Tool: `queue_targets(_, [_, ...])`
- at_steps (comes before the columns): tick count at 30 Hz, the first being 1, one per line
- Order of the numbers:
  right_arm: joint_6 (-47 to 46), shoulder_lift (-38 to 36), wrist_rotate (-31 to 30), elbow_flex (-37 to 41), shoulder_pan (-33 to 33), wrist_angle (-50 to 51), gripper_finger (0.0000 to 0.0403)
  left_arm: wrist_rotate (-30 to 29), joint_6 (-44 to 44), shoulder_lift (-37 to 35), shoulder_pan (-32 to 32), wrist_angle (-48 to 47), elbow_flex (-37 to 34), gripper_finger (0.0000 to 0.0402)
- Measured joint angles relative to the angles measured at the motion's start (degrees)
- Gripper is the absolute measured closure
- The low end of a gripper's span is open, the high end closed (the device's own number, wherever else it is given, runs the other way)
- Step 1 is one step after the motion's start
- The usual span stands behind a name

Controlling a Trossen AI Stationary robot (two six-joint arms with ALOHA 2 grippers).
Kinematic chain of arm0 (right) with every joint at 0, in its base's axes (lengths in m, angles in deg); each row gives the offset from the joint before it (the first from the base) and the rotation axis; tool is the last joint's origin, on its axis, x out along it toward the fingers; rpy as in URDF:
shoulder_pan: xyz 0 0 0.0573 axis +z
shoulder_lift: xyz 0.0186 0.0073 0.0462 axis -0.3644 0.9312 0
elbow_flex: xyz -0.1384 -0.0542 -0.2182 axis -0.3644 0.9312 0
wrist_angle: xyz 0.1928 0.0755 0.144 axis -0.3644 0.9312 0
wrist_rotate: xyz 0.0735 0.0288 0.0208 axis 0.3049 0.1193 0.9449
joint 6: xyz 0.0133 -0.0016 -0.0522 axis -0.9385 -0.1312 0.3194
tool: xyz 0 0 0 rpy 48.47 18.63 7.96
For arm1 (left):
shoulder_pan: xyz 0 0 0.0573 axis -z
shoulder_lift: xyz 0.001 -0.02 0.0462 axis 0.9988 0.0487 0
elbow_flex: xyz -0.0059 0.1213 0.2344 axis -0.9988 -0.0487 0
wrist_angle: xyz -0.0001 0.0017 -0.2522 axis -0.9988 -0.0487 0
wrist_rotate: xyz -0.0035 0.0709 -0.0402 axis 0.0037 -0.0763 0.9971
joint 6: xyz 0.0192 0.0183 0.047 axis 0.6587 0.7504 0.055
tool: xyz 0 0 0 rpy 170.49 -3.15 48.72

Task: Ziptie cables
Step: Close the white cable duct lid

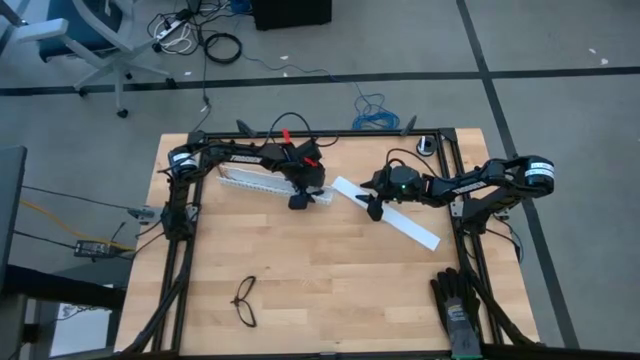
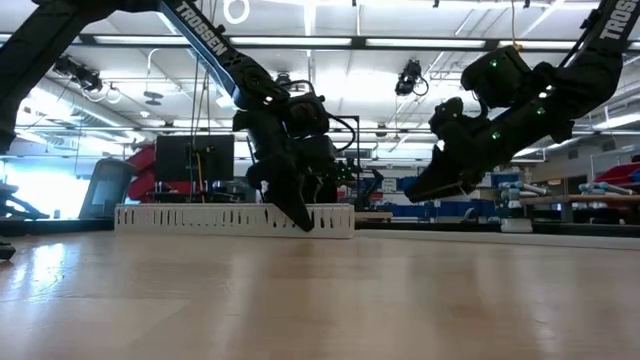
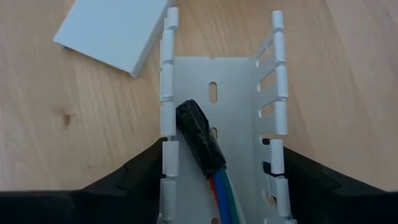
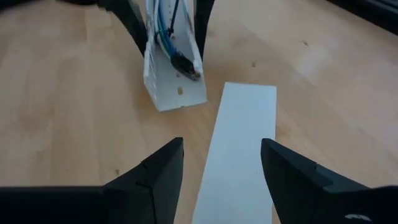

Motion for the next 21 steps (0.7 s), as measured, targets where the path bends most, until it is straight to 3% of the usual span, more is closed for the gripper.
queue_targets(16, [-2.8, 0.0, 0.0, 0.0, 0.0, -3.4, 0.0202, 0.1, -11.6, -0.5, 0.2, 4.7, -0.2, 0.0148])
queue_targets(21, [-2.8, 0.0, 0.0, 0.0, 0.0, -3.2, 0.0200, 0.8, -11.8, -0.5, 1.0, 5.3, -0.2, 0.0129])
